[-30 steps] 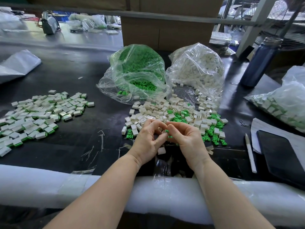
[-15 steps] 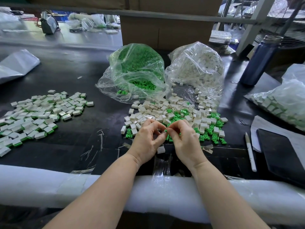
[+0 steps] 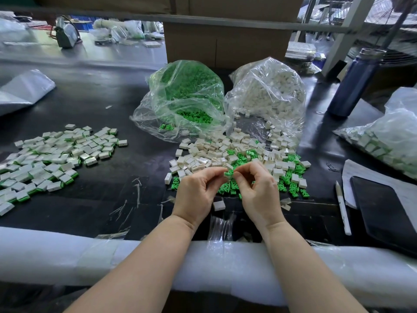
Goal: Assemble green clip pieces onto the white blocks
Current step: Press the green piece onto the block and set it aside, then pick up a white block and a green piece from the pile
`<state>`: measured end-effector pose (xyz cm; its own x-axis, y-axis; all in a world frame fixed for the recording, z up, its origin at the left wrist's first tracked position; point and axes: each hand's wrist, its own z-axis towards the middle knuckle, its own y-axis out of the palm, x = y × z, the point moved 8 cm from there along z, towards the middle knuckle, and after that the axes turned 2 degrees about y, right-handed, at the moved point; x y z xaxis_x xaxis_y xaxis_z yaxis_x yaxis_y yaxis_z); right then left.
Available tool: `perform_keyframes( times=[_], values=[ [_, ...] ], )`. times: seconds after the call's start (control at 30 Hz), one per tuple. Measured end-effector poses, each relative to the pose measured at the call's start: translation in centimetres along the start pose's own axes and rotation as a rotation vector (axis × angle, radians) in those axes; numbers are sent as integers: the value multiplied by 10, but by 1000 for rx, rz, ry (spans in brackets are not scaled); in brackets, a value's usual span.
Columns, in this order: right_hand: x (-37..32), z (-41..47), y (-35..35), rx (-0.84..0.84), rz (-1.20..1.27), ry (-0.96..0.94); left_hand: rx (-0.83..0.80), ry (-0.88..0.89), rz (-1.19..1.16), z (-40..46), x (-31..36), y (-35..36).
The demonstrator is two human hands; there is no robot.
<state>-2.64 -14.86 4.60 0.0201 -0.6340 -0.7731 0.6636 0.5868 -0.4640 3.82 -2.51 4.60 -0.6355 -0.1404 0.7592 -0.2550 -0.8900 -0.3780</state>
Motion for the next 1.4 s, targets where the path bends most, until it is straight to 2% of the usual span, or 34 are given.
perform_keyframes(
  times=[0.13, 0.23, 0.37, 0.5, 0.67, 0.8, 0.93, 1.17, 1.4],
  values=[
    [1, 0, 0, -3, -23, 3, 77, -17, 46, 0, -1, -7],
    [3, -1, 1, -13, -17, 18, 269, 0, 148, 2, 1, -29],
    [4, 0, 0, -14, -25, 24, 494, -243, 203, -3, -23, -58],
    [6, -1, 0, -8, -46, 32, 565, -402, 252, -9, -39, -69],
    [10, -1, 0, -26, -99, 46, 504, -539, 391, -12, -54, -67],
    [10, -1, 0, -31, -146, 48, 399, -553, 472, -10, -55, -61],
    [8, -1, 2, -54, -182, 41, 318, -489, 495, -6, -50, -55],
    [7, -1, 3, -54, -212, 36, 365, -469, 521, -8, -37, -57],
    [7, 0, 1, -38, -246, 44, 62, -249, 545, 0, -26, -22]
  ],
)
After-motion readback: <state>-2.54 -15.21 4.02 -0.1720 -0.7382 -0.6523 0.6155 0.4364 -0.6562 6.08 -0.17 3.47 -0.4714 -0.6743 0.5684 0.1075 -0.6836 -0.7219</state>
